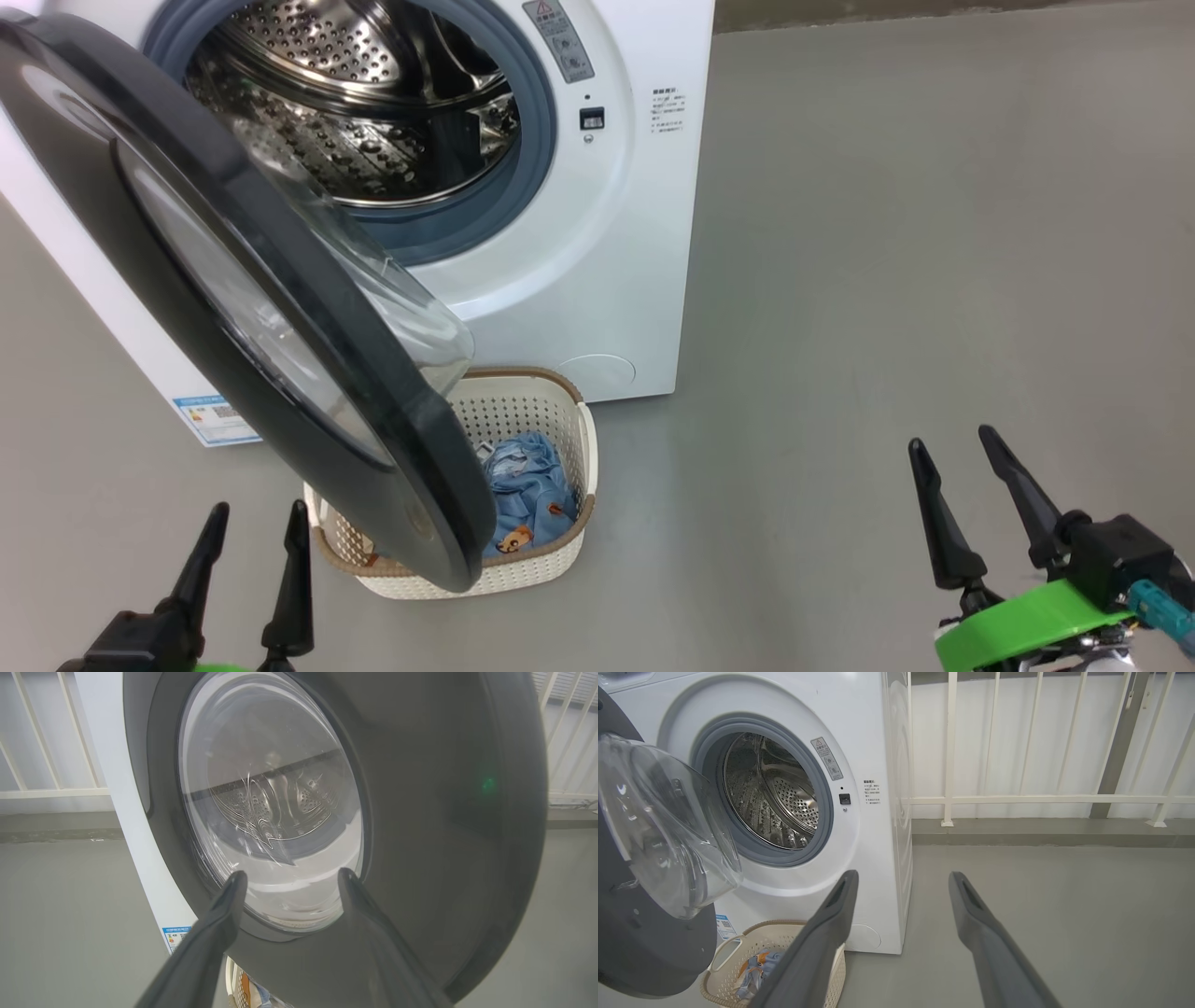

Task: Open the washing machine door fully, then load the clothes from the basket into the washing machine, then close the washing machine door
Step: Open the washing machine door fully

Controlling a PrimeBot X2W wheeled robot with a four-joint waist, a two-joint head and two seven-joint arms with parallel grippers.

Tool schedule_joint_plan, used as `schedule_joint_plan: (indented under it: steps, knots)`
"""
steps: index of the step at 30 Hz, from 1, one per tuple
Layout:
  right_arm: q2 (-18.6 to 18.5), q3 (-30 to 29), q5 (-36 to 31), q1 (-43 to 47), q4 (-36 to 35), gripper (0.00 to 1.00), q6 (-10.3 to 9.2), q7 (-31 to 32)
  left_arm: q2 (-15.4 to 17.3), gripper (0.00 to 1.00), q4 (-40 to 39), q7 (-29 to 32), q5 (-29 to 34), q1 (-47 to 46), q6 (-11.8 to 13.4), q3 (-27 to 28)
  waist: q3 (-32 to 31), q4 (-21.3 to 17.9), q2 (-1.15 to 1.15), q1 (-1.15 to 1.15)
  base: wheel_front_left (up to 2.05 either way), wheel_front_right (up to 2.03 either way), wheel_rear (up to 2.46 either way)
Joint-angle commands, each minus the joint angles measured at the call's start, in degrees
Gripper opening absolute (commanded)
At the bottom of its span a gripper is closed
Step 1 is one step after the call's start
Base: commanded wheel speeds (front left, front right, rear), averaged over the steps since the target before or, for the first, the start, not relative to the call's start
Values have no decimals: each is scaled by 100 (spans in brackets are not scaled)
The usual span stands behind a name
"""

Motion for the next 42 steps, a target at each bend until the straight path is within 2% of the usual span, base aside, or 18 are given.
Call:
schedule_joint_plan:
  steps: [1,23,24,26,34,42]
  knots:
    - [-3,98,-87,-21,-178,100,9,-68,48,100,-176,-36,89,-78,42,210,2,0,0,0,0,0,0]
    - [190,-1,-298,0,-26,100,9,-69,-23,100,-86,-36,164,-129,13,262,20,90,0,0,0,0,0]
    - [194,-8,-306,-1,-26,100,9,-69,-25,53,-79,-36,165,-126,11,254,16,93,0,0,0,0,0]
    - [200,-17,-318,5,-29,100,9,-69,-27,0,-73,-36,166,-120,7,229,6,97,0,0,0,0,0]
    - [216,-93,-334,33,-24,100,9,-69,-36,0,-266,-36,120,-164,-8,192,-26,171,0,0,0,0,0]
    - [278,-226,-267,104,40,100,9,-69,-19,0,-1156,-36,243,-551,-13,113,-131,277,0,0,0,0,0]
